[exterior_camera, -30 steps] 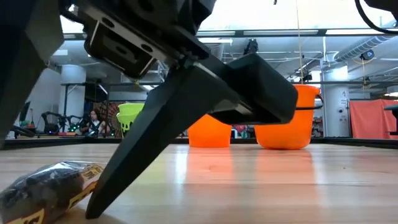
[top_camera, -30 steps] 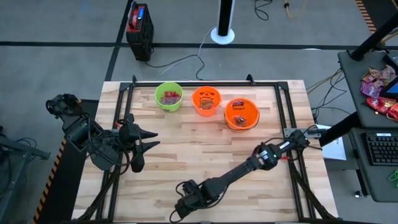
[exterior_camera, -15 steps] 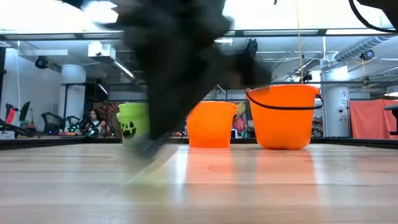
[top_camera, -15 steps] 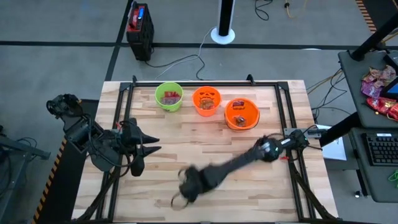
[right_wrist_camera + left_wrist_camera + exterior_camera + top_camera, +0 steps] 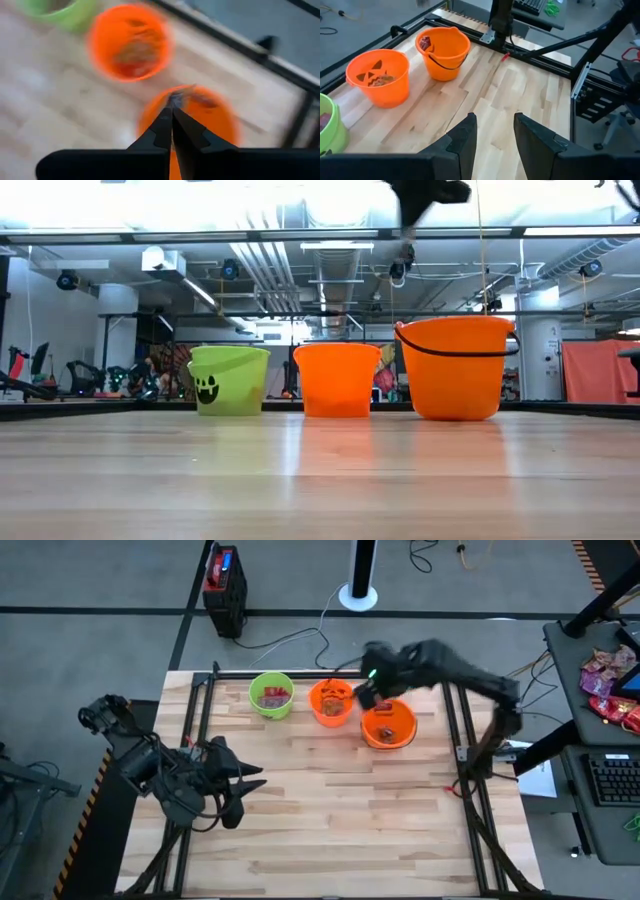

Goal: Sort candy by brand, put in halloween buckets
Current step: Put the black candy into the right orange bucket, then return to Home Position

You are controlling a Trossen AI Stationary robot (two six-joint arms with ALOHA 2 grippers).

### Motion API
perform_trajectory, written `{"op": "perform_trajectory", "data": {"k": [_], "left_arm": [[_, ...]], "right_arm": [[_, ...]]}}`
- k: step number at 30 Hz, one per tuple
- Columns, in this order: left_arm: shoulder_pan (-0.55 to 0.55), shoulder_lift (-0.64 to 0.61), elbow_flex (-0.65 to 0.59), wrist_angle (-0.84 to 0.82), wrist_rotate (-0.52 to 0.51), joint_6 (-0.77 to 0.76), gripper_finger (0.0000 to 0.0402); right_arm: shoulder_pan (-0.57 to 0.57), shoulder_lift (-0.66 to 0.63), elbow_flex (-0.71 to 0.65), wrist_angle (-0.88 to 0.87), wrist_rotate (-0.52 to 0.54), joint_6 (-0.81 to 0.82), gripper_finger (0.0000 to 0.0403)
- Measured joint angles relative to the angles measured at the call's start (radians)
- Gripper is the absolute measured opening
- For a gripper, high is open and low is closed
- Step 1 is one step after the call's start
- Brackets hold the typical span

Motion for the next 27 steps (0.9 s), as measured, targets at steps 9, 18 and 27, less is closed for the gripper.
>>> {"op": "perform_trajectory", "data": {"k": [9,18,27], "left_arm": [[0.011,0.036,0.0,0.001,-0.126,-0.026,0.0115],[0.039,0.032,0.0,0.001,-0.183,-0.026,0.0115],[0.065,0.036,-0.023,0.086,-0.306,0.171,0.0111]], "right_arm": [[-0.148,-0.196,-0.497,0.113,-0.104,-0.106,0.0008],[-0.156,-0.229,-0.737,0.226,-0.183,-0.131,0.0045],[0.04,-0.483,-1.005,1.255,-0.292,-0.427,0.0125]]}}
